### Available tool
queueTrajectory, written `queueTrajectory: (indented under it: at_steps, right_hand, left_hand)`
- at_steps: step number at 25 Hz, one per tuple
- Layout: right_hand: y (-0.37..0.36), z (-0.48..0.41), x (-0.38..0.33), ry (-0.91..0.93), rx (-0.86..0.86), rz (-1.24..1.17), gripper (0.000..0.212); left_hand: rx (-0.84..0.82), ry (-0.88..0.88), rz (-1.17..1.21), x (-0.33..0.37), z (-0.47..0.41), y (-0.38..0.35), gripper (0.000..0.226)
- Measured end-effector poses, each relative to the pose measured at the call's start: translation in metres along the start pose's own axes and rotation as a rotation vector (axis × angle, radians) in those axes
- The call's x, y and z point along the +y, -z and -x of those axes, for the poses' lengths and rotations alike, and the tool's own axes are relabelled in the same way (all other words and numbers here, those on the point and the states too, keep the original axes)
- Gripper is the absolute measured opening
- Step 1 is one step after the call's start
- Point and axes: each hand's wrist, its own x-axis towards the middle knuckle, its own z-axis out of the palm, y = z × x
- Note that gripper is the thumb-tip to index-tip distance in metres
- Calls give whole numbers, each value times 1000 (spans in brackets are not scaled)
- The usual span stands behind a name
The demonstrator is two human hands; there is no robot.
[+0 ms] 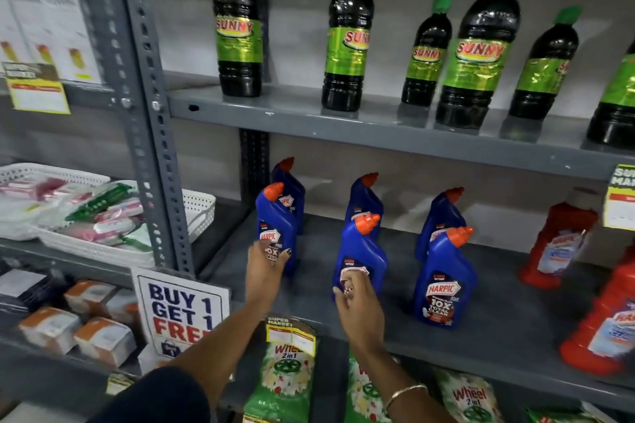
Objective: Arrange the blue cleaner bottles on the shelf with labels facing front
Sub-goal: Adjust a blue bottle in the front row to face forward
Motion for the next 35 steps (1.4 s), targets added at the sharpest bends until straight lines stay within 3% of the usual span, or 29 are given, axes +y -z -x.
queueTrajectory:
  at_steps: [4,9,12,16,27,31,35]
  right_hand:
    - [-50,-22,-38,7,-185,-5,37]
    - [-107,-60,-61,-294,-177,-222,51]
    - [-124,-74,-64,-363,-174,-270,43]
    - [-127,-73,-66,-365,-89,-264,31]
    - [-107,-31,-70,-334,-115,-225,34]
    - [-104,-25,-69,-327,-138,-259,34]
    - [-103,-24,-66,-334,-204,-301,40]
  left_hand:
    - [20,-4,-16,-9,-48,33,42]
    - [-274,44,-38,-24,-110,45,45]
    - [-381,14,-88,-24,-124,39,39]
    - [-348,37,-100,-23,-124,38,45]
    - [-389,-84,-60,-28,-85,71,26]
    - [-402,-93,-85,-28,-79,76,35]
    - [-547,-98,-103,-26,-79,76,47]
